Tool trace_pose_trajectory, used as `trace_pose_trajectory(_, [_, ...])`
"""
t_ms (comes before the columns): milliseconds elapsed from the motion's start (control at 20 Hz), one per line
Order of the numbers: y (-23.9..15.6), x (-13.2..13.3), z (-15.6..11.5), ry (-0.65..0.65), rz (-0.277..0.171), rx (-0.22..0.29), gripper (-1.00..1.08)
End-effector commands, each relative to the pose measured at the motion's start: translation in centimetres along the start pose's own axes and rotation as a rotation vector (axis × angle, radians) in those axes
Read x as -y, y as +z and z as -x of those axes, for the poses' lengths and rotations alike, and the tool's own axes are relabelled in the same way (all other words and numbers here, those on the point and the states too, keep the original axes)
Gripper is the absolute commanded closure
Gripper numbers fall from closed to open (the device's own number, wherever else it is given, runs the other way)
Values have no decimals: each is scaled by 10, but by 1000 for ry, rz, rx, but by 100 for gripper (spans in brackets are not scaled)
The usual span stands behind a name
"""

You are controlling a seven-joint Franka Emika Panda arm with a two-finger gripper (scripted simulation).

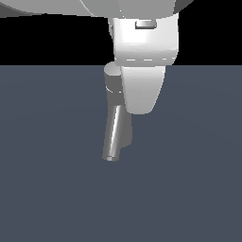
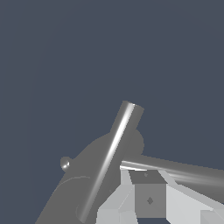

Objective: Turn on the faucet by rotating a designated handle.

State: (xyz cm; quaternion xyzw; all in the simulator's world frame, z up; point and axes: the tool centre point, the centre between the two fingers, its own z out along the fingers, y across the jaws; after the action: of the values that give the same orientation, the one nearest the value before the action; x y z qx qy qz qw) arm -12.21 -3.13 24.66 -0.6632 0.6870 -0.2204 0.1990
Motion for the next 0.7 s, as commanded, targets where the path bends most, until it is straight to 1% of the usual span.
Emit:
trace_pose_trajectory(0, [2,-1,-33,64,9,-28,108])
trace_pose_trajectory(100, [2,1,-35,65,10,-28,108])
trace_pose_trajectory(150, [5,-5,-15,23,25,-9,108])
trace_pose_trajectory(650, [4,35,-29,44,18,-19,108])
